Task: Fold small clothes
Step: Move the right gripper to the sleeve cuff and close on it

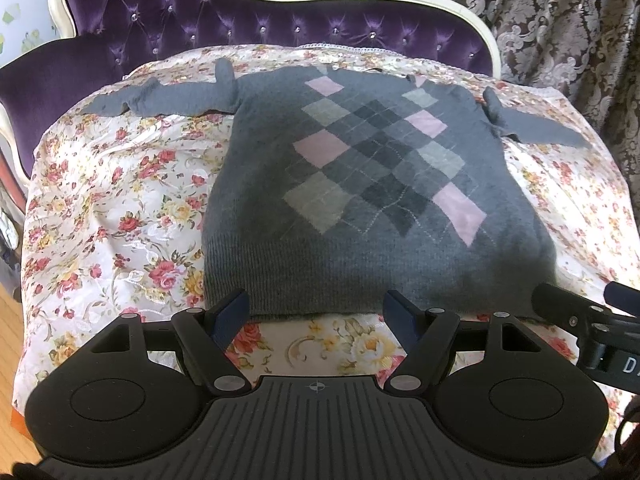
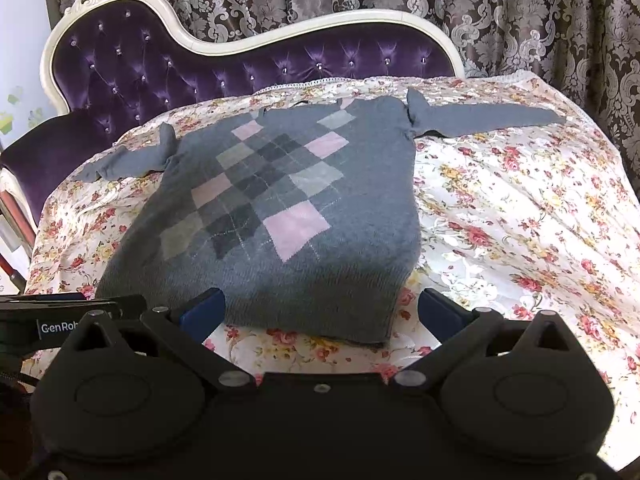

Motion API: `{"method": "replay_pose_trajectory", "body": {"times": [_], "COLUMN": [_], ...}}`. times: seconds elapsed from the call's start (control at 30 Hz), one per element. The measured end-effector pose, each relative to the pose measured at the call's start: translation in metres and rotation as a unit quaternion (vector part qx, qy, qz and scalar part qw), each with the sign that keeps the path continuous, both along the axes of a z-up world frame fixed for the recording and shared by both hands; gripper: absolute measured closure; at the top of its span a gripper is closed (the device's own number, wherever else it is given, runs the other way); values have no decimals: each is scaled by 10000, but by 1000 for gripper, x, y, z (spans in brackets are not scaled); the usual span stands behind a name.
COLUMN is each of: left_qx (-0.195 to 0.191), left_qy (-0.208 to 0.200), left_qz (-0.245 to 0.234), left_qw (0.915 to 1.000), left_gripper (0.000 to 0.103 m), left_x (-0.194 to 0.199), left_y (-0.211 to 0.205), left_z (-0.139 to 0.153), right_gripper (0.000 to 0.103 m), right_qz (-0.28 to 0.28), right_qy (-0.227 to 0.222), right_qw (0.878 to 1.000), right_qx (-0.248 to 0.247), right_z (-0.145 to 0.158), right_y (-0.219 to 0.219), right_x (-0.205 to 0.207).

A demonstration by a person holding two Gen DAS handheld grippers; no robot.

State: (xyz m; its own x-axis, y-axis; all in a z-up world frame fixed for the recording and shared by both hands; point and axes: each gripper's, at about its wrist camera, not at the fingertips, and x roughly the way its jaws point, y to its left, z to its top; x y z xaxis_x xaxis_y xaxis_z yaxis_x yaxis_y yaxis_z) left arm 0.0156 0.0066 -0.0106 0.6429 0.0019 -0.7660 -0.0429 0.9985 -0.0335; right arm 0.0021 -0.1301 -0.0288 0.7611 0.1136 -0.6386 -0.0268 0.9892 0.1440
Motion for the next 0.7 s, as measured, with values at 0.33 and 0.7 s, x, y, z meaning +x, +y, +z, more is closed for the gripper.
{"method": "replay_pose_trajectory", "body": {"times": [0.33, 0.7], "left_qx": [32, -113], "left_qy": [144, -73], "left_qz": [-25, -252], "left_qw": [9999, 9996], "left_gripper": [30, 31], "left_x": [21, 67], "left_y": [1, 4], "left_z": [-3, 5], "right_gripper": [1, 1], "right_qz": [-26, -26], "right_qy": [155, 268], "right_qw": [9998, 9989], "right_qx": [101, 384], "right_z": [-3, -2], "right_y": [-3, -18], "right_x": [20, 55]}}
